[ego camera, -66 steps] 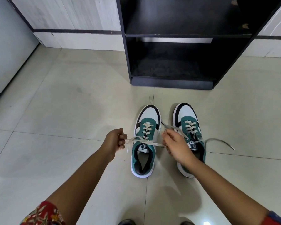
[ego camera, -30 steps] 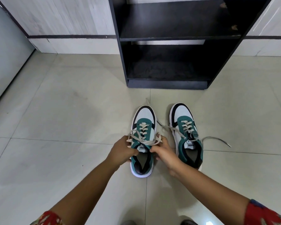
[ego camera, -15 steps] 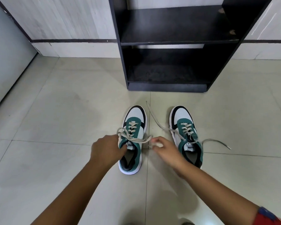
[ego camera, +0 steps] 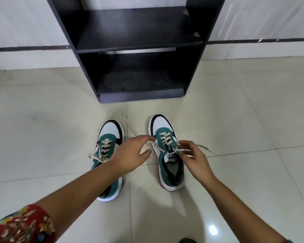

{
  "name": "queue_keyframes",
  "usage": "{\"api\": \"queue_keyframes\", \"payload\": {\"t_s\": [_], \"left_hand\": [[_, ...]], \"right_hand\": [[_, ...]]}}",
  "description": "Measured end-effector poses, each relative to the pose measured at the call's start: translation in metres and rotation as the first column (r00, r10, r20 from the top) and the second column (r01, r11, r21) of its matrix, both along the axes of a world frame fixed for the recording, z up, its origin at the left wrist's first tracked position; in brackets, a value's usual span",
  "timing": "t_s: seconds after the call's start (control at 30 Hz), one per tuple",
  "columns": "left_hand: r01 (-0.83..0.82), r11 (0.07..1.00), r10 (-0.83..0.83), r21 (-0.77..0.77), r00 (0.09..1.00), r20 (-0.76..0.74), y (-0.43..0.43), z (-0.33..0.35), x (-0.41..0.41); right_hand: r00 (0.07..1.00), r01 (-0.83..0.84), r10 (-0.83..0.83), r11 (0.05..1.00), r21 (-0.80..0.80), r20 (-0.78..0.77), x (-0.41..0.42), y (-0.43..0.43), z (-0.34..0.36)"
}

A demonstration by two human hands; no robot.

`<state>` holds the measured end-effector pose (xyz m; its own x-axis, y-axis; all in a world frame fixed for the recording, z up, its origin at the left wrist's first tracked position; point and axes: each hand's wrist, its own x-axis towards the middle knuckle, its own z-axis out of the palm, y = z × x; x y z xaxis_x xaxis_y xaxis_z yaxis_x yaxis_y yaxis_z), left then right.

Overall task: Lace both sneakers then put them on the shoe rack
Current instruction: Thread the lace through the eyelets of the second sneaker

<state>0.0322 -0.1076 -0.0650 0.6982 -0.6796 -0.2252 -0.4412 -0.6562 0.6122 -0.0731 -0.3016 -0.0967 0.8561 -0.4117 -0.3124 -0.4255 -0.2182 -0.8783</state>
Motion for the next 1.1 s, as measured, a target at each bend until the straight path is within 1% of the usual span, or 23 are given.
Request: {"api": "queue_keyframes", "payload": {"t_s": [0.03,0.1,0.17,0.27,0.37,0.47,0.53,0.67,0.77,0.83,0.93,0.97,1.03,1.1], "left_hand": [[0.045,0.999,-0.045,0.005,0.999,0.012,-0.007,-0.004,0.0],[0.106,0.993,-0.112,0.058,0.988,0.106,-0.02,-0.012,-0.004],[0.058,0.996,-0.07,0.062,0.977,0.2,-0.028,-0.02,-0.011],[-0.03,0.999,0.032,-0.01,0.969,0.244,-0.029,-0.026,-0.015],[-0.111,0.99,0.127,-0.082,0.965,0.229,-0.026,-0.028,-0.012],[-0.109,0.991,0.124,-0.072,0.958,0.259,-0.026,-0.027,-0.008],[-0.098,0.993,0.11,-0.061,0.961,0.253,-0.026,-0.025,-0.007],[-0.135,0.988,0.15,-0.079,0.964,0.219,-0.026,-0.025,-0.009],[-0.141,0.985,0.159,-0.095,0.963,0.217,-0.024,-0.024,-0.008],[-0.141,0.985,0.16,-0.096,0.957,0.242,-0.018,-0.025,-0.003],[-0.195,0.977,0.21,-0.081,0.943,0.257,-0.003,-0.029,0.005],[-0.215,0.974,0.225,-0.067,0.941,0.252,0.001,-0.03,0.006],[-0.23,0.973,0.224,-0.009,0.941,0.255,0.006,-0.034,0.004],[-0.233,0.971,0.211,0.058,0.943,0.259,0.01,-0.04,0.0]], "right_hand": [[1.0,-0.015,0.015,1.0,-0.016,0.003,-0.001,0.0,-0.003],[1.0,-0.025,0.026,0.996,-0.08,0.007,-0.002,0.0,-0.007],[1.0,0.013,-0.013,0.992,-0.128,0.0,-0.004,0.0,-0.009],[0.998,0.065,-0.065,0.994,-0.083,-0.004,-0.005,0.0,-0.01],[0.997,0.073,-0.072,0.997,0.025,-0.031,-0.004,-0.004,-0.011],[0.999,0.046,-0.044,0.997,0.062,-0.027,0.0,-0.009,-0.013],[0.999,0.005,-0.005,1.0,0.013,-0.032,0.002,-0.011,-0.011],[0.996,-0.089,0.083,0.975,-0.206,-0.035,0.005,-0.01,-0.006],[0.996,-0.086,0.086,0.971,-0.222,-0.009,0.006,-0.009,-0.006],[0.999,-0.045,0.043,0.986,-0.16,-0.011,0.005,-0.016,-0.007],[0.992,0.106,-0.102,0.993,0.054,-0.073,-0.001,-0.028,-0.007],[0.988,0.129,-0.118,0.986,0.101,-0.103,-0.005,-0.029,-0.008],[0.982,0.145,-0.124,0.979,0.145,-0.144,-0.011,-0.03,-0.01],[0.974,0.187,-0.163,0.97,0.155,-0.158,-0.015,-0.033,-0.012]]}}
